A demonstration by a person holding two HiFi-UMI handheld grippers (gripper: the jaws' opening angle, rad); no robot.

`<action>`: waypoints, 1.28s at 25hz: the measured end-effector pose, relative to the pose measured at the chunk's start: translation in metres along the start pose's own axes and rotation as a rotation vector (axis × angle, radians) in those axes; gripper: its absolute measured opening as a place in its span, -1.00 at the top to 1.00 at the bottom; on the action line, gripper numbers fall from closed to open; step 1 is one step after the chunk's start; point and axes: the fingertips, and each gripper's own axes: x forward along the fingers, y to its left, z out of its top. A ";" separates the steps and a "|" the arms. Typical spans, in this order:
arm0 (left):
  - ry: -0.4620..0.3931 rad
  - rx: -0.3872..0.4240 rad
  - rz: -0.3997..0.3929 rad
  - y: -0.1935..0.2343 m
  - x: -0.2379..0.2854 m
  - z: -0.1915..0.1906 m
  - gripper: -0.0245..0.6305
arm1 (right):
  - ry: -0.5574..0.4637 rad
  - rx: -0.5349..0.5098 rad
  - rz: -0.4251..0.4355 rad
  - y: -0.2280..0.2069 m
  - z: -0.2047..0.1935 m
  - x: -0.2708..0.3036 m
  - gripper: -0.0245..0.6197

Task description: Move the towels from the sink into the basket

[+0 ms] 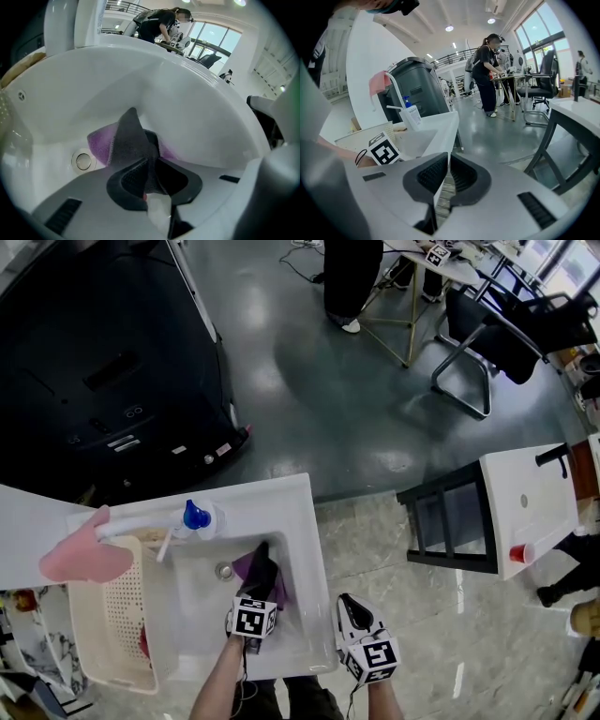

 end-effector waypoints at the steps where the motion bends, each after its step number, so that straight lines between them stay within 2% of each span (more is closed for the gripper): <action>1: 0.001 -0.006 -0.001 0.000 0.000 0.000 0.73 | -0.001 -0.001 0.000 0.000 0.000 -0.001 0.80; 10: -0.025 -0.060 0.001 0.003 -0.001 0.003 0.83 | -0.006 -0.004 -0.002 0.002 -0.002 -0.008 0.80; 21: -0.152 -0.024 0.017 -0.002 -0.033 0.019 0.86 | -0.031 -0.012 -0.006 0.012 0.006 -0.020 0.80; 32: -0.348 0.027 0.011 -0.027 -0.108 0.061 0.87 | -0.097 -0.036 -0.005 0.031 0.034 -0.045 0.80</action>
